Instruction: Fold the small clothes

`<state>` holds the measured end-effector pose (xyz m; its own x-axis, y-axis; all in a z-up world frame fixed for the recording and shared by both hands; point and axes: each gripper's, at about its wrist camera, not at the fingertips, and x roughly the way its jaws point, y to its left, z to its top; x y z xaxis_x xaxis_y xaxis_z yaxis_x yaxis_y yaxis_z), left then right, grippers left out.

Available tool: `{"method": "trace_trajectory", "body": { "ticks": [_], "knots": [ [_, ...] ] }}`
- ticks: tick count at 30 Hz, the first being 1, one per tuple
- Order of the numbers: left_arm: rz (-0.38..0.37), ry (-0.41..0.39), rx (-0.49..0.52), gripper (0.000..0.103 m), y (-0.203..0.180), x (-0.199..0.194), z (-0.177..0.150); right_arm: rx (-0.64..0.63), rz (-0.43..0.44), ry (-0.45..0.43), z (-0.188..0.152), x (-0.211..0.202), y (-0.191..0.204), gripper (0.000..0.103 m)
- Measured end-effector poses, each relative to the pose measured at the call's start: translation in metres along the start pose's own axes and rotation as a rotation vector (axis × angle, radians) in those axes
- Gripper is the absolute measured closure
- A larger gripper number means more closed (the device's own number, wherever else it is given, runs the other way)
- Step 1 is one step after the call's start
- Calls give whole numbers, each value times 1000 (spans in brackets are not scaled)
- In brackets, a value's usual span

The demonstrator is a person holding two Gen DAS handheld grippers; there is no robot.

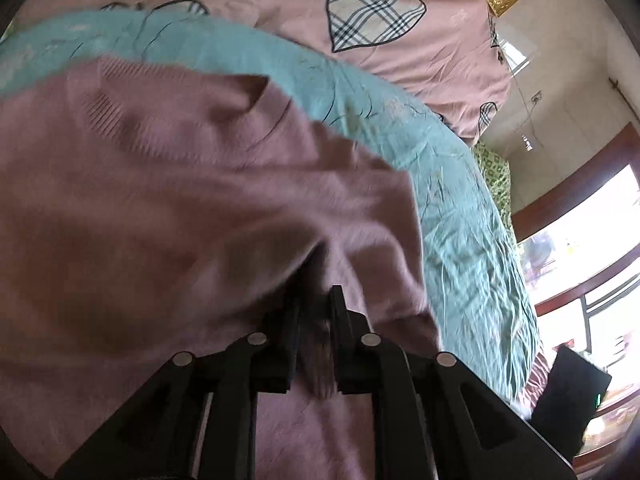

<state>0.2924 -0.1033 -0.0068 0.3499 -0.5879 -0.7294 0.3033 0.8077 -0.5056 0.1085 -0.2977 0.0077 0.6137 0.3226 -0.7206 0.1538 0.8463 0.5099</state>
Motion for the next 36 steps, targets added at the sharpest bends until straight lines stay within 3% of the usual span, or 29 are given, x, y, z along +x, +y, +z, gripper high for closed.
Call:
{"method": "trace_trajectory", "body": {
  "ticks": [6, 8, 12, 14, 18, 19, 20, 21, 23, 29, 32, 36],
  "knots": [
    [88, -74, -33, 79, 47, -72, -48, -8, 11, 4, 10, 15, 8, 52],
    [177, -108, -54, 75, 67, -95, -58, -27, 10, -3, 15, 21, 15, 52],
    [478, -149, -107, 74, 127, -122, -69, -110, -40, -21, 32, 35, 34, 49],
    [540, -135, -128, 74, 149, -121, -69, -149, -56, -10, 36, 45, 40, 45],
    [557, -156, -129, 74, 167, -115, -68, -245, -145, 65, 39, 79, 52, 45],
    [573, -160, -119, 74, 166, -112, -65, -268, -162, 72, 38, 84, 55, 49],
    [593, -168, -108, 73, 164, -109, -62, -304, -192, 80, 36, 90, 58, 81],
    [604, -174, -105, 73, 163, -106, -58, -325, -210, 90, 37, 93, 60, 92],
    [610, -186, -127, 74, 167, -106, -49, -332, -197, 79, 46, 86, 61, 92],
    [560, -233, -223, 84, 186, -127, -48, -306, -172, -220, 133, -21, 59, 98],
    [552, -242, -223, 87, 185, -129, -55, -304, -225, -176, 145, -15, 35, 98],
    [543, -243, -253, 87, 189, -126, -58, -286, -242, -56, 130, 24, 0, 98]
  ]
}}
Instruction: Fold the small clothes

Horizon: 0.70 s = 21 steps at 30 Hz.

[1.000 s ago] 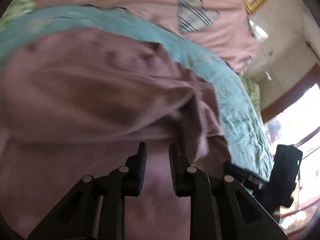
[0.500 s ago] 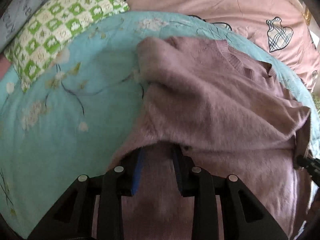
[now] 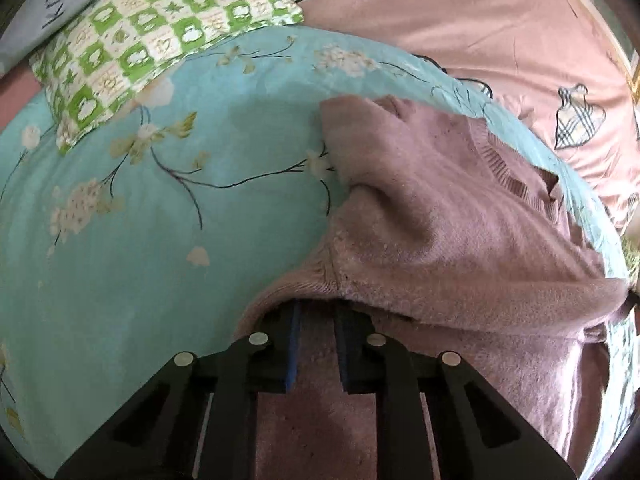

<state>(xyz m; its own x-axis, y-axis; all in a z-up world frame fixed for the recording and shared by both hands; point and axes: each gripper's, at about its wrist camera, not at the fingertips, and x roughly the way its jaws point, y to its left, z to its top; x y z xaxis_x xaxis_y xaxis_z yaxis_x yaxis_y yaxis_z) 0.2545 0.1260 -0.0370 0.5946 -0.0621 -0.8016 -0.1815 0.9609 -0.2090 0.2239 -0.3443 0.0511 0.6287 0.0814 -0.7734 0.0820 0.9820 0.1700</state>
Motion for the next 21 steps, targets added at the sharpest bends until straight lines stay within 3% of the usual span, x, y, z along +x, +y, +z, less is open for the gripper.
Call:
{"method": "trace_trajectory", "body": {
  "ticks": [5, 7, 9, 11, 13, 15, 17, 21],
  "knots": [
    [-24, 19, -7, 88, 8, -4, -2, 37, 4, 3, -17, 13, -7, 98],
    [-38, 46, 30, 88, 6, -9, -5, 88, 52, 60, -20, 21, -13, 96],
    [-61, 75, 77, 85, 6, -20, -10, 92, 69, 132, -24, 28, -13, 86],
    [-139, 101, 93, 72, 8, -34, -10, 76, 45, 135, -30, 21, -14, 49],
    [-216, 100, 96, 63, 11, -50, -6, 65, 20, 105, -36, 7, -15, 38],
    [-288, 79, 92, 50, 13, -64, 9, 76, 28, 65, -38, -8, -16, 38],
    [-311, 81, 81, 27, 12, -62, 28, 104, 64, 29, -39, -21, -16, 38],
    [-330, 173, -11, 26, 13, -7, 80, 128, 158, -14, -32, -25, 3, 38]
  ]
}}
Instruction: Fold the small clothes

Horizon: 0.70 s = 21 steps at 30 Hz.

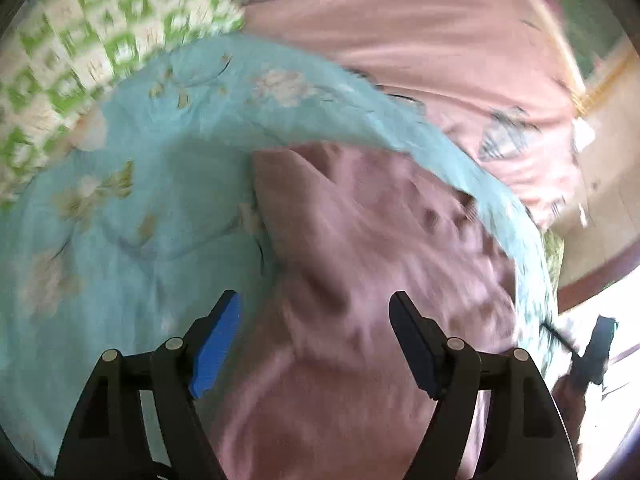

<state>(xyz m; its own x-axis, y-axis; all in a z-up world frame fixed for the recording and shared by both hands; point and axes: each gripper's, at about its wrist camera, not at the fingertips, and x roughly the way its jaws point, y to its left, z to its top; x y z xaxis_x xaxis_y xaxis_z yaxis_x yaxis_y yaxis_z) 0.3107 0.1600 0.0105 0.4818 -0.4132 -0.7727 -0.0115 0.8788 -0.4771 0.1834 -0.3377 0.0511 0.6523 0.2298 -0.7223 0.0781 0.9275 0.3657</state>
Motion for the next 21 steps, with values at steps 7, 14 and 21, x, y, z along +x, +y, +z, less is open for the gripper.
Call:
{"method": "trace_trajectory", "body": {
  "ticks": [7, 14, 21],
  "knots": [
    [6, 118, -120, 38, 19, 82, 66, -86, 45, 70, -10, 44, 45, 38],
    [91, -101, 53, 98, -19, 64, 105, -82, 55, 109, -18, 66, 43, 38],
    [295, -105, 226, 96, -22, 101, 96, 9, 34, 84, -21, 64, 18, 38]
  ]
}}
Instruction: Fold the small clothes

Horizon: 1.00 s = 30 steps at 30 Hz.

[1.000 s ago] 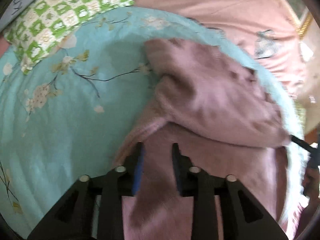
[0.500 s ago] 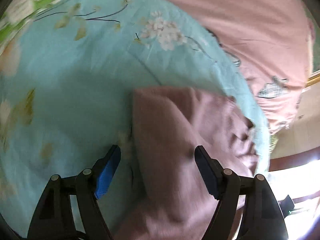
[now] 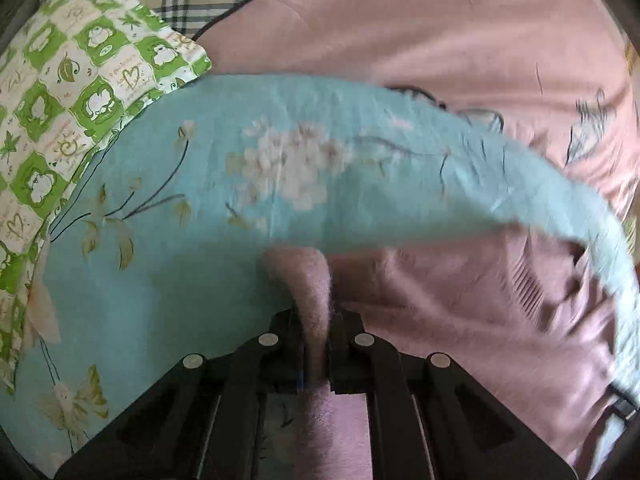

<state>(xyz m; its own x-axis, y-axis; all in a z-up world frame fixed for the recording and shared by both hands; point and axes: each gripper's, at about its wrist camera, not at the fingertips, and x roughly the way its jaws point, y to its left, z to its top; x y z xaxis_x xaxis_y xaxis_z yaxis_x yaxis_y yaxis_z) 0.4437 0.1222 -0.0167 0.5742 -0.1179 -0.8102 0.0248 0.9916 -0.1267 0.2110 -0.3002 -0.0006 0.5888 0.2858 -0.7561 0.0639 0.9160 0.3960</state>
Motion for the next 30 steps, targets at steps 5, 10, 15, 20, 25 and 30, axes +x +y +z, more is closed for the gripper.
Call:
{"method": "trace_trajectory", "body": {
  "ticks": [5, 10, 15, 20, 25, 30],
  "knots": [
    [31, -4, 0, 82, 15, -27, -15, 35, -47, -67, 0, -25, -17, 38],
    [-12, -37, 1, 82, 6, -80, -51, 92, -96, -95, 3, -35, -42, 38],
    [54, -17, 28, 80, -8, -87, -87, 59, -103, -67, 11, -12, -36, 38],
    [156, 49, 39, 72, -5, -57, -99, -86, -174, 14, 16, 14, -11, 95],
    [130, 44, -38, 71, 9, -74, -97, -6, -202, 51, 21, 14, -29, 86],
    [47, 47, -70, 58, 19, -115, -124, -15, -172, -26, 5, -23, -13, 48]
  ]
}}
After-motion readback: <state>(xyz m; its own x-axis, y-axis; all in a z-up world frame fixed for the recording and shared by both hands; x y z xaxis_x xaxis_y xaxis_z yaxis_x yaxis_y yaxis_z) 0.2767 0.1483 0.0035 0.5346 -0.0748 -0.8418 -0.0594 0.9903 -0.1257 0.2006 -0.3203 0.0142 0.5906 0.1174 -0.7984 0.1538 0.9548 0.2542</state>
